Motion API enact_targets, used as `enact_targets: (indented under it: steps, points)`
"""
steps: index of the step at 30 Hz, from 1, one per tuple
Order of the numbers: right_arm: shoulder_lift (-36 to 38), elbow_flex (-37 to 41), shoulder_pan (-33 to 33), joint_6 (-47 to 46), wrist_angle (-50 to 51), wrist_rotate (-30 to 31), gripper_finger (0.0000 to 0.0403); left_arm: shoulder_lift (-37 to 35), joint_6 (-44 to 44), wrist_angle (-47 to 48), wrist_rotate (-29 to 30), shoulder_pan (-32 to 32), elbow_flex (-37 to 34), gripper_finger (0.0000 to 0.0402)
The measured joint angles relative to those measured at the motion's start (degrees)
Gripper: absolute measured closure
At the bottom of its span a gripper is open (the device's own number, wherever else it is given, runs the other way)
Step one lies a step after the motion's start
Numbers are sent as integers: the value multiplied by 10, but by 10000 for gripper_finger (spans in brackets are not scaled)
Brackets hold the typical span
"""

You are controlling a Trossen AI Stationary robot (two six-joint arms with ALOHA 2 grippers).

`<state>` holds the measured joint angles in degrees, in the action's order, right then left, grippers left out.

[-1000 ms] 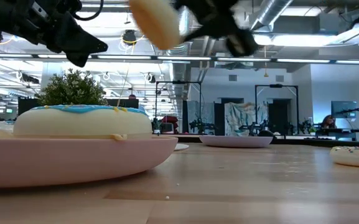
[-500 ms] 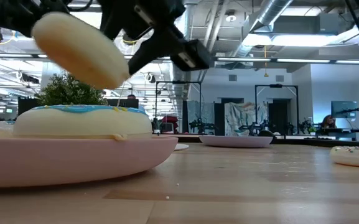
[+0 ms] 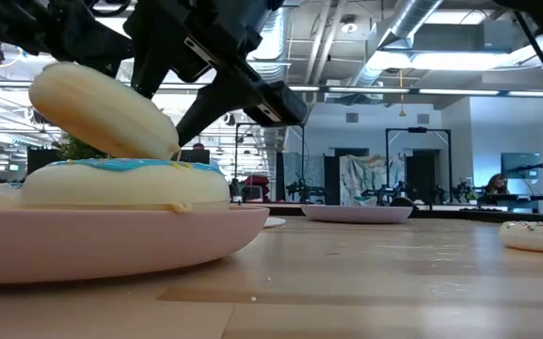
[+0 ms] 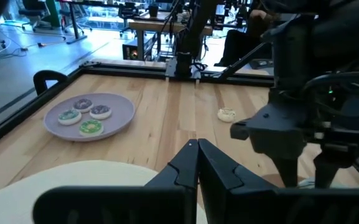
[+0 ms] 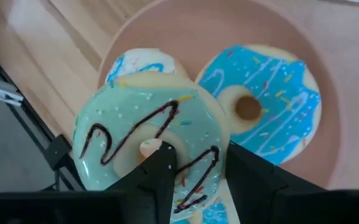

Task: Pick & Place donuts
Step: Put the large light green donut on the pink plate, then put the small white donut on the purple plate

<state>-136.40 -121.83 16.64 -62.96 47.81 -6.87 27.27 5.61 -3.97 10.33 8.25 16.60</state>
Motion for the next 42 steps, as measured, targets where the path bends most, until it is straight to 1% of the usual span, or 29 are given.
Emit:
enact_targets:
  steps: [5, 15, 19, 23, 26, 31, 32, 34, 36, 39, 41, 42]
  points:
    - [0, 0, -6, 0, 10, 2, 254, -1, -2, 10, 0, 0, 0, 401]
    - [0, 1, -11, 2, 18, -40, 186, -1, 0, 33, -1, 0, 0, 401]
    - [21, 2, -18, 27, 26, -46, 172, -1, 22, 34, -1, 0, 0, 402]
    - [61, 1, -23, 69, 38, -43, 169, 1, 28, 34, 7, 0, 0, 401]
    - [92, 1, -23, 106, 53, -31, 174, 1, 5, 34, 29, 0, 0, 401]
    - [156, 12, -20, 148, 134, 52, 192, 1, -9, 61, 64, 0, 0, 401]
    - [168, 18, -21, 153, 158, 63, 199, 1, -9, 71, 76, 0, 0, 401]
    - [192, 40, -24, 159, 168, 73, 214, 1, 1, 101, 104, 0, 0, 401]
    - [224, 84, -26, 163, 178, 73, 233, 1, 8, 127, 112, 0, 0, 402]
    - [280, 171, -35, 157, 155, 71, 263, 1, 11, 146, 98, 0, 0, 401]
    - [318, 237, -41, 141, 133, 70, 281, 1, 6, 139, 80, 0, 0, 401]
    - [339, 273, -45, 133, 115, 70, 289, 1, 2, 133, 80, 0, 0, 401]
